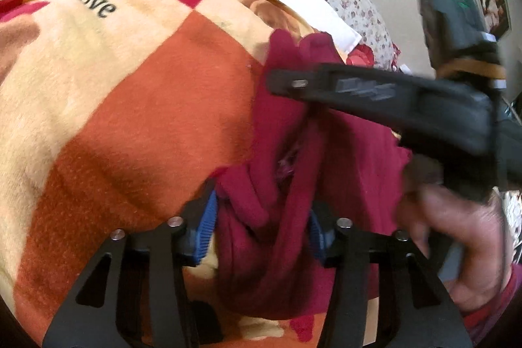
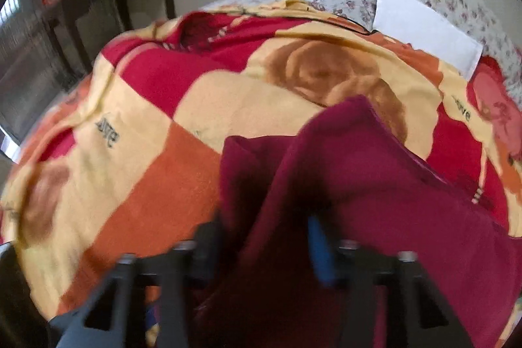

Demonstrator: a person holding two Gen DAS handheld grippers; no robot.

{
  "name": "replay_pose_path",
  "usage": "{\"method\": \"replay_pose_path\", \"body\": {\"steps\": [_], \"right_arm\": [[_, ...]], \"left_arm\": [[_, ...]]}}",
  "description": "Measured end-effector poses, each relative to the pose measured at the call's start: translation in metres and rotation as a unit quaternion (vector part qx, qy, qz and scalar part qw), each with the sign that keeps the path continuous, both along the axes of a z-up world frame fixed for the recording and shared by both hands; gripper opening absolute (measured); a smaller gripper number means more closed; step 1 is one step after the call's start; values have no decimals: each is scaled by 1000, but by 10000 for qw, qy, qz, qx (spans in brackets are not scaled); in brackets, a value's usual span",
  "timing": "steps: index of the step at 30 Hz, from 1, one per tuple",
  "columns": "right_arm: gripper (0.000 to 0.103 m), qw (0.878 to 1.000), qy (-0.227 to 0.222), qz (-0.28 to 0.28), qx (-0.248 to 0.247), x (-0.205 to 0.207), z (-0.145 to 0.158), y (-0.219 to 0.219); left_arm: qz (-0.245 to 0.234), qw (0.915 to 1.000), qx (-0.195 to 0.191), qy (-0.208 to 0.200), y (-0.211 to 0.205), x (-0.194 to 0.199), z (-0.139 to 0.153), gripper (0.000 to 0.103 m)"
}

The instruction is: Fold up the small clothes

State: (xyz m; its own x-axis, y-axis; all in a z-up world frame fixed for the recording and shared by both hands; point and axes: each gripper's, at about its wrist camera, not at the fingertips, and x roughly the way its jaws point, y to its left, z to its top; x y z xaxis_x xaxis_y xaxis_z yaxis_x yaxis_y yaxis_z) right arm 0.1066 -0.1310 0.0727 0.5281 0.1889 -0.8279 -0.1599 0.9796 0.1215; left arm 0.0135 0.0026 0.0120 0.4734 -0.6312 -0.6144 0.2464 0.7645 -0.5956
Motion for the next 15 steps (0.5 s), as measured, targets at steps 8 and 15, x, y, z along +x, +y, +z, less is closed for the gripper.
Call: {"method": "replay_pose_path", "body": {"steps": [8,15], "right_arm": [[15,9901,-475,-36,1321,-48,47,-67],[15,9785,-1306,-317,1563,-104,96,-144]], "left_arm": [[-342,9991,231,-111,-33,-24,39,32],[-1102,9900,167,-865,-104,-75,106,28]]}}
